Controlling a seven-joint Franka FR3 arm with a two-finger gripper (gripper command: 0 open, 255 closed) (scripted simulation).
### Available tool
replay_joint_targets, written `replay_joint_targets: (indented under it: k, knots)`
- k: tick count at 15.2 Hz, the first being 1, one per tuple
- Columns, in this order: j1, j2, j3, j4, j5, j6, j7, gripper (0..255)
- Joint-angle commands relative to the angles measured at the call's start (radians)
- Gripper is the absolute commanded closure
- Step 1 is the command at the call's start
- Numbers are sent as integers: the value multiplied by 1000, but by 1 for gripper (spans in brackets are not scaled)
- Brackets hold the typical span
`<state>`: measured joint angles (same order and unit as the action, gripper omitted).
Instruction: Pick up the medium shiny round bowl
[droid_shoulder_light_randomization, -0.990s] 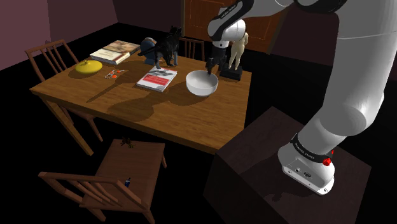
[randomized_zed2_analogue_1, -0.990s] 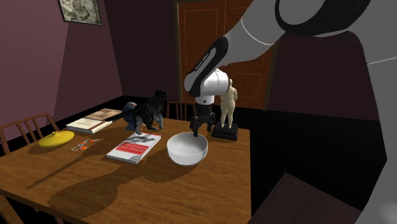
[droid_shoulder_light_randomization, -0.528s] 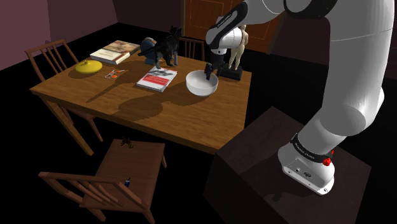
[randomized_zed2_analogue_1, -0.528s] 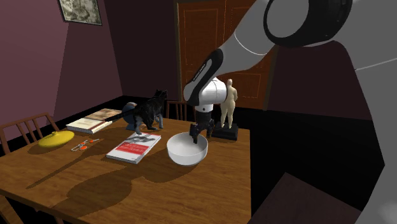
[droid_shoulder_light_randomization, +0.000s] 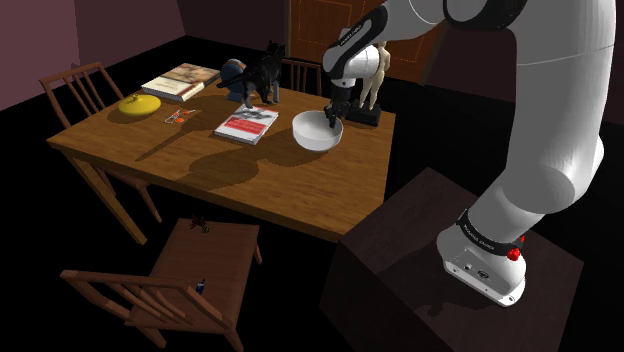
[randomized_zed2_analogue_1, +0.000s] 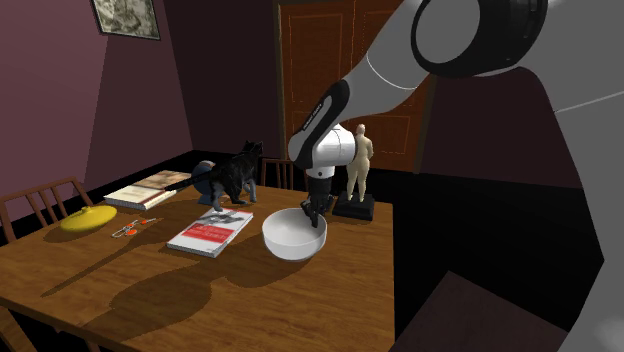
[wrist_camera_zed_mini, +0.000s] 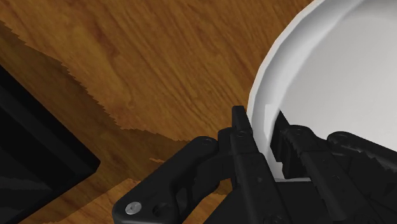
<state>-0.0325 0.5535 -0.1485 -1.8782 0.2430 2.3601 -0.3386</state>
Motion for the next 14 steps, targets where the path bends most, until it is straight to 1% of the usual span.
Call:
replay_joint_targets:
  k: [1,4,14]
  knots:
    - [0,0,0,0,0,0,0,255]
    - [-2,1,0,0,0,0,-2,255]
    - [9,-91,-17,6,-28,-96,22,255]
